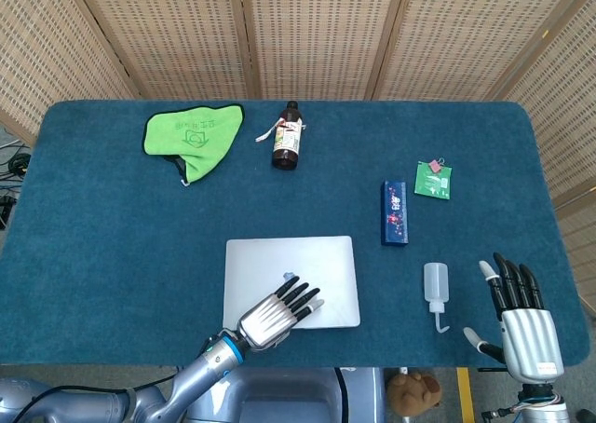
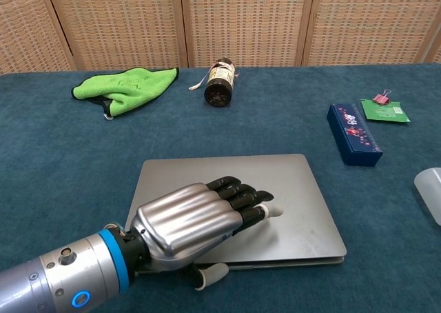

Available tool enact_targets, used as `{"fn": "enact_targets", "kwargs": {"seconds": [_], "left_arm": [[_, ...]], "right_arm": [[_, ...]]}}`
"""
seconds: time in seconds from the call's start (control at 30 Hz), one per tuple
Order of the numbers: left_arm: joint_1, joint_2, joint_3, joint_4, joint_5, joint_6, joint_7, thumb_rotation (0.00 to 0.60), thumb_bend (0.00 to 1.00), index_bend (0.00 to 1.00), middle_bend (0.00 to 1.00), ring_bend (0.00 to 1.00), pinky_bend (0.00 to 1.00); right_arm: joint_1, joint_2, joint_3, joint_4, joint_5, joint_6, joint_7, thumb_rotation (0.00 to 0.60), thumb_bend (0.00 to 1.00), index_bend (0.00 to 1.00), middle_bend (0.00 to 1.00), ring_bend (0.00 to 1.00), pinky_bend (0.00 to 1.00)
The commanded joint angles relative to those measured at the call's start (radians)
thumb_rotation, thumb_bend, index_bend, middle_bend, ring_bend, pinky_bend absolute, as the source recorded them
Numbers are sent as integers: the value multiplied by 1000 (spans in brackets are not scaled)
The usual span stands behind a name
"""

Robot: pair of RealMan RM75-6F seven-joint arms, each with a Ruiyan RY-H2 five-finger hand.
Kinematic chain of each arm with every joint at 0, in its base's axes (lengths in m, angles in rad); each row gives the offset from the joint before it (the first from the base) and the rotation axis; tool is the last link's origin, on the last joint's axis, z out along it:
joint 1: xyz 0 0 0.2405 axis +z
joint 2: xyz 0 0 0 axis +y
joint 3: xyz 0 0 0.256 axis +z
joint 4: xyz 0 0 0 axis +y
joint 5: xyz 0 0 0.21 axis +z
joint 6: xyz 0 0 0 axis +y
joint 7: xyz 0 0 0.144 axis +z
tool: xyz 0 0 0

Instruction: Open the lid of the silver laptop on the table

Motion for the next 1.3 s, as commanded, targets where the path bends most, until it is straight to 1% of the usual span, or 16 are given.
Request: {"fn": "enact_targets", "kwargs": {"seconds": [0.03,0.23,0.33,0.4,0.5,0.53,0.57,0.73,0.77,0.83,0.87,0.97,1.07,1.23,1.3], "left_arm": [[-4,1,1,3,2,9,0,600,476,0,0,0,0],[-17,-5,-5,12,16,41,11,600,486,0,0,0,0],[-23,-8,-17,12,17,57,23,600,489,0,0,0,0],[-24,-9,-34,2,11,73,25,600,493,0,0,0,0],[-29,0,-49,-20,2,84,31,600,495,0,0,0,0],[-32,11,-62,-31,2,95,36,600,494,0,0,0,0],[-35,18,-68,-38,-4,95,36,600,495,0,0,0,0],[-40,32,-84,-48,-28,99,26,600,494,0,0,0,0],[-41,34,-86,-49,-31,100,23,600,494,0,0,0,0],[-45,39,-88,-49,-37,102,16,600,494,0,0,0,0],[-47,41,-89,-49,-39,103,13,600,494,0,0,0,0],[-51,45,-88,-48,-43,107,0,600,495,0,0,0,0],[-56,47,-88,-45,-46,110,-11,600,494,0,0,0,0],[-64,45,-88,-41,-51,112,-19,600,495,0,0,0,0],[-65,45,-88,-40,-56,116,-26,600,494,0,0,0,0]], "right_arm": [[0,0,0,0,1,0,-1,600,39,0,0,0,0],[1,-2,-2,0,-2,-3,-3,600,39,0,0,0,0],[2,-3,-5,-1,-3,-7,-4,600,39,0,0,0,0],[5,-2,-9,1,-4,-15,-7,600,44,18,0,0,0],[16,2,-16,11,2,-48,-21,600,62,52,0,0,0],[32,3,-38,31,0,-104,-44,600,78,58,1,0,0],[42,0,-47,40,-3,-130,-53,600,93,64,4,0,0],[76,-22,-80,69,-42,-202,-51,600,234,113,54,0,1],[83,-30,-84,78,-49,-213,-48,600,277,126,67,0,6],[107,-55,-96,102,-73,-248,-33,600,370,150,89,0,40],[117,-65,-99,112,-83,-261,-25,600,399,157,96,0,53],[147,-102,-103,145,-106,-295,-15,600,474,181,118,1,86],[183,-144,-103,166,-107,-349,9,600,576,196,136,19,126],[227,-181,-103,184,-110,-396,71,600,791,197,152,41,144],[256,-210,-95,198,-101,-433,103,600,865,197,152,41,144]]}}
